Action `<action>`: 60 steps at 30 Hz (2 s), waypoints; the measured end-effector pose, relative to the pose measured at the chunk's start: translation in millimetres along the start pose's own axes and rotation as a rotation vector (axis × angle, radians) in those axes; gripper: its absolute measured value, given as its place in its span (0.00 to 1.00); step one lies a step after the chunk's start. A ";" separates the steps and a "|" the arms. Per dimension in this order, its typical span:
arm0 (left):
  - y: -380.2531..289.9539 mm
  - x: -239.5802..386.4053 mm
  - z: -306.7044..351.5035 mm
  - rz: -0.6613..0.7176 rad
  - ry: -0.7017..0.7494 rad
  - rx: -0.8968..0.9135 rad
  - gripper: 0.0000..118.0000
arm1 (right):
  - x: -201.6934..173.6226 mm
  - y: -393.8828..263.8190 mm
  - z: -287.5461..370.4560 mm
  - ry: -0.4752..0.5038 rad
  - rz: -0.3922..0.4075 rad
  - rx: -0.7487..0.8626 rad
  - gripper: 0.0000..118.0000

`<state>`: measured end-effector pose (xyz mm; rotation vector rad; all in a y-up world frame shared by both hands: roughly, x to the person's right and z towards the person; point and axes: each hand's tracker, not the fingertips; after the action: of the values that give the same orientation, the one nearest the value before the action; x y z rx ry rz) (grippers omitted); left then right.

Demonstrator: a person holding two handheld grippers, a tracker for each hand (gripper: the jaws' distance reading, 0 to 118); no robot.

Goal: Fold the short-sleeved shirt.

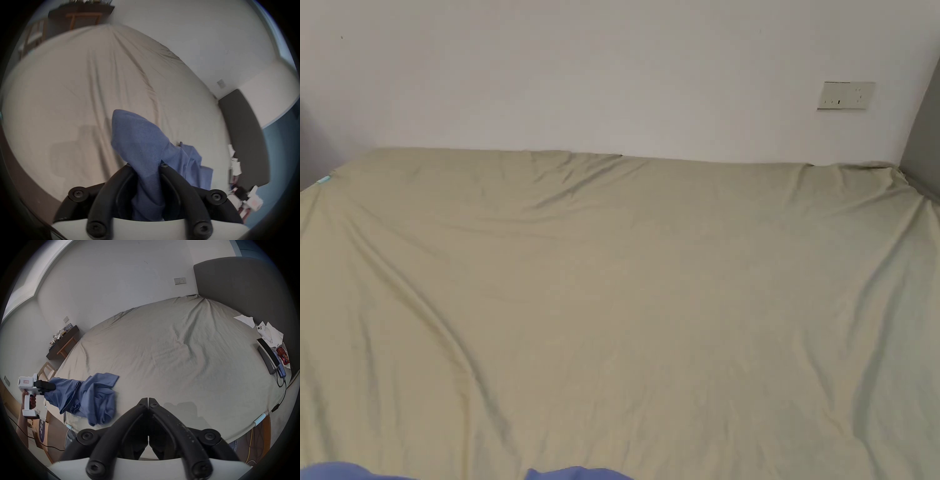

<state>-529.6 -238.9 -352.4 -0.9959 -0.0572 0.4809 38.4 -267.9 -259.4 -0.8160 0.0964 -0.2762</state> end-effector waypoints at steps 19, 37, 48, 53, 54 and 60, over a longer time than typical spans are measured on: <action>-73.8 218.8 -127.2 -0.365 -0.197 -0.288 0.15 | 30.4 -15.0 15.9 0.003 -0.091 0.037 0.02; -47.7 161.4 -86.6 -0.151 -0.305 -0.154 0.02 | 30.4 -15.6 9.9 0.017 -0.081 0.017 0.02; -89.6 183.9 -182.7 -0.115 -0.365 -0.350 0.00 | 25.2 -17.7 8.8 0.011 -0.062 -0.002 0.02; -111.5 204.9 -208.0 -0.115 -0.406 -0.401 0.00 | 23.7 -18.0 9.3 0.018 -0.072 -0.003 0.02; -112.0 208.9 -209.3 -0.119 -0.413 -0.398 0.00 | 22.2 -18.0 7.6 0.019 -0.068 -0.008 0.02; -114.5 215.3 -157.4 -0.133 -0.586 -0.325 0.00 | 2.5 -8.9 -5.0 0.096 -0.017 -0.016 0.02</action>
<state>-254.3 -325.7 -382.1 -1.1305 -0.7413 0.6407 38.0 -277.9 -256.2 -0.8194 0.1814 -0.3312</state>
